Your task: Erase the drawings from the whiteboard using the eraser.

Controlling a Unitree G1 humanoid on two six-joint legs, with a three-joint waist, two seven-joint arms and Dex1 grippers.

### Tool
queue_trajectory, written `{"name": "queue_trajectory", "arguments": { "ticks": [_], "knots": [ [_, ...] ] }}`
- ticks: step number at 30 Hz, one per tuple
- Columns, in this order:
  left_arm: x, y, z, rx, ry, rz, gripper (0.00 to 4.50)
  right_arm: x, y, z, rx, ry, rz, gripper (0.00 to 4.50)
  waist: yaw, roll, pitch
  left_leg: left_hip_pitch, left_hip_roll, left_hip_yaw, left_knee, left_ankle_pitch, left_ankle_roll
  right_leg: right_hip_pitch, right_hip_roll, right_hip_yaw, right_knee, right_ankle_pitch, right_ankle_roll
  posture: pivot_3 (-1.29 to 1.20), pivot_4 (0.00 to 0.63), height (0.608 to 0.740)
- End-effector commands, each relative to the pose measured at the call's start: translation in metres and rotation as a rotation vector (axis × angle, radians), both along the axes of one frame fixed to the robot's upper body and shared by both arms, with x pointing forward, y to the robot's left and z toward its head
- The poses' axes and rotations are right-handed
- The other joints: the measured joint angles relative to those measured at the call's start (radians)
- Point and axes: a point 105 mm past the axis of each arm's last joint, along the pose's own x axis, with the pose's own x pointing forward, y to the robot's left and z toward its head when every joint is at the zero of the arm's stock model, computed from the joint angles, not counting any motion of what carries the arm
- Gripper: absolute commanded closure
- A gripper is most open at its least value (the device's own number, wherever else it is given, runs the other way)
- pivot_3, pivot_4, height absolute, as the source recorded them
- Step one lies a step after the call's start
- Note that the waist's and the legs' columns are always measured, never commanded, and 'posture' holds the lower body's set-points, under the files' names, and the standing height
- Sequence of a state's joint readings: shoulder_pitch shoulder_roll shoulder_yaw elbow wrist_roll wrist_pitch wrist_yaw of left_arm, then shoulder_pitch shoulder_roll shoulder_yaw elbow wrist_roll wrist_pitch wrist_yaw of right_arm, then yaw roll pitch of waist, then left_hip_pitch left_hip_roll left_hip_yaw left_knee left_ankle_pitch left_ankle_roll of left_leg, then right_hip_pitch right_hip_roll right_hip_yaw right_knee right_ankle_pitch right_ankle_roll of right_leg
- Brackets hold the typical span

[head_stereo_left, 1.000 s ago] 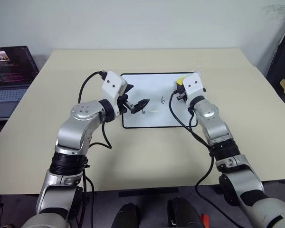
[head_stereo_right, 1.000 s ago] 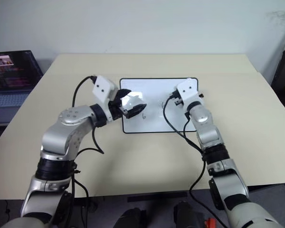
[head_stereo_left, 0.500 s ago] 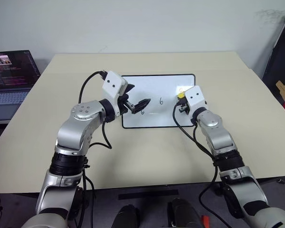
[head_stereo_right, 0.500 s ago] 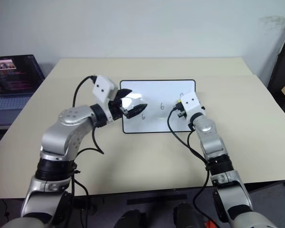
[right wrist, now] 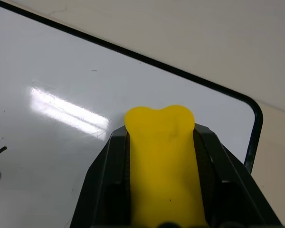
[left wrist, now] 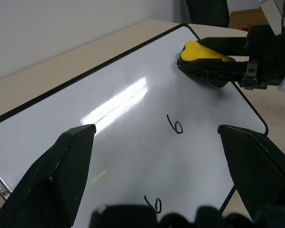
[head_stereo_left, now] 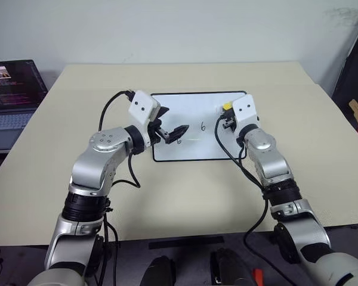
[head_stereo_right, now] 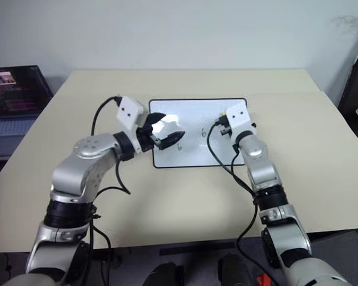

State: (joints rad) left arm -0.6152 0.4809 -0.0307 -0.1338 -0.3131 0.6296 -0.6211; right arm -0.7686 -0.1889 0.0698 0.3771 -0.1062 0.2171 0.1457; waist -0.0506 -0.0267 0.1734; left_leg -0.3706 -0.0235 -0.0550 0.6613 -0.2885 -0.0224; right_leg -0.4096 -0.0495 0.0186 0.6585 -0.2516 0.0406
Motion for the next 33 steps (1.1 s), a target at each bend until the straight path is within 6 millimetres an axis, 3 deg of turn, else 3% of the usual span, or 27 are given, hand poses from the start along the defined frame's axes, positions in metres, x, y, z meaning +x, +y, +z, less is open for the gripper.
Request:
{"name": "queue_trajectory", "arguments": {
  "ticks": [1, 9, 18, 28, 33],
  "knots": [
    [-0.007, -0.001, 0.015, -0.011, -0.06, -0.012, 0.0, 0.004, -0.012, -0.005, -0.032, 0.02, -0.041, 3.17, 0.001, 0.0, 0.0, 0.0, 0.0, 0.0, 0.0, 0.0, 0.0, 0.0, -0.001, 0.0, 0.0, 0.0, 0.0, 0.0, 0.15, 0.74],
    [-0.009, -0.001, 0.014, -0.013, -0.056, -0.012, 0.0, -0.004, -0.017, -0.04, -0.074, 0.154, -0.022, 3.17, 0.006, 0.0, 0.0, 0.006, -0.001, 0.0, 0.001, 0.0, 0.001, 0.005, -0.001, -0.001, 0.003, 0.0, 0.0, 0.0, 0.15, 0.74],
    [-0.01, -0.002, 0.015, -0.012, -0.057, -0.017, 0.0, -0.009, -0.009, -0.045, -0.07, 0.199, 0.024, 3.17, 0.002, 0.0, 0.0, 0.007, -0.001, 0.0, 0.002, 0.0, 0.001, 0.006, 0.0, 0.0, 0.005, 0.0, 0.0, 0.0, 0.15, 0.74],
    [-0.011, -0.005, 0.013, -0.016, -0.052, -0.02, 0.0, 0.006, -0.009, 0.002, -0.033, 0.021, -0.03, 3.17, -0.001, 0.0, 0.0, 0.007, -0.001, 0.0, 0.002, 0.0, 0.001, 0.005, 0.0, 0.0, 0.005, 0.0, 0.0, 0.0, 0.15, 0.74],
    [-0.013, -0.005, 0.012, -0.019, -0.05, -0.019, 0.0, 0.012, -0.012, 0.012, -0.044, -0.031, -0.06, 3.17, -0.001, 0.0, 0.0, 0.006, -0.001, 0.0, 0.001, 0.0, 0.001, 0.004, 0.0, 0.0, 0.004, 0.0, 0.0, 0.0, 0.15, 0.74]
  ]
}}
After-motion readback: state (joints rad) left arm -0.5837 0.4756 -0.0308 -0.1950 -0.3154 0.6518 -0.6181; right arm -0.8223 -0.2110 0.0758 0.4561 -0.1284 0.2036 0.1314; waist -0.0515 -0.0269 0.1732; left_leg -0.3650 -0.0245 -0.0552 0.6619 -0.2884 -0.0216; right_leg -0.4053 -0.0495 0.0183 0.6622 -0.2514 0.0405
